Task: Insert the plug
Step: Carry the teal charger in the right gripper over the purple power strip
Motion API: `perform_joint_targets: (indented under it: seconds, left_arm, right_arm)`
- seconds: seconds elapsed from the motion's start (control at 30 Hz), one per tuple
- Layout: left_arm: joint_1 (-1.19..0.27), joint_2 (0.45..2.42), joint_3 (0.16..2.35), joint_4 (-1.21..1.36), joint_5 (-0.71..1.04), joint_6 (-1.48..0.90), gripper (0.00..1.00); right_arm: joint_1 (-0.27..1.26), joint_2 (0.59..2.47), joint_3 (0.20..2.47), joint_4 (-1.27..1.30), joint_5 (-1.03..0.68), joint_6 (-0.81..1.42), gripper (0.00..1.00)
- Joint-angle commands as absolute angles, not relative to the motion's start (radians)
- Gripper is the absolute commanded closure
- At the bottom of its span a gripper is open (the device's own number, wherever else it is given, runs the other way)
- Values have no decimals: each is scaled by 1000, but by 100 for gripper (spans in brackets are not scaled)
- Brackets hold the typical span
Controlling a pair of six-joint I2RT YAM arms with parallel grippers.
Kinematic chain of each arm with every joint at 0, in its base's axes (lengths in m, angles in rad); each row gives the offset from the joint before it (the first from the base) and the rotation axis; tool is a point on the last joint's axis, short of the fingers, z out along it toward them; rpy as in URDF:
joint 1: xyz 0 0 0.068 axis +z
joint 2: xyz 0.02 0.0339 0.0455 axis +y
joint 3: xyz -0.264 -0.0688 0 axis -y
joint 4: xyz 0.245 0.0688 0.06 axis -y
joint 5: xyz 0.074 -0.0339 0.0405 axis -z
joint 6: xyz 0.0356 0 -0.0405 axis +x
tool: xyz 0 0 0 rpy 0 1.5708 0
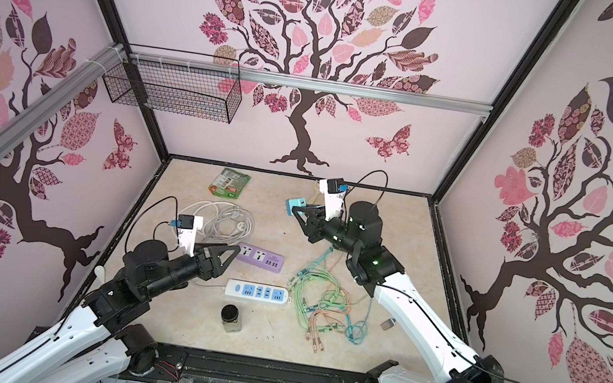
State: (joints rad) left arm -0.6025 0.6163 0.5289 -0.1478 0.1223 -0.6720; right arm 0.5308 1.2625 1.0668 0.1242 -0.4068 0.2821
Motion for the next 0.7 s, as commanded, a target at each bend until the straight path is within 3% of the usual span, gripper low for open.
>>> perform_joint_targets:
  seconds: [0.0, 0.67]
  left_arm:
    - [-598, 623, 515, -238, 64, -665, 31]
    - [-596, 595, 580, -426, 16, -634, 30]
  right_arm:
    - [521, 1351, 1177, 88, -395, 217, 84]
    - [512, 1837, 1764, -73, -479, 140, 84]
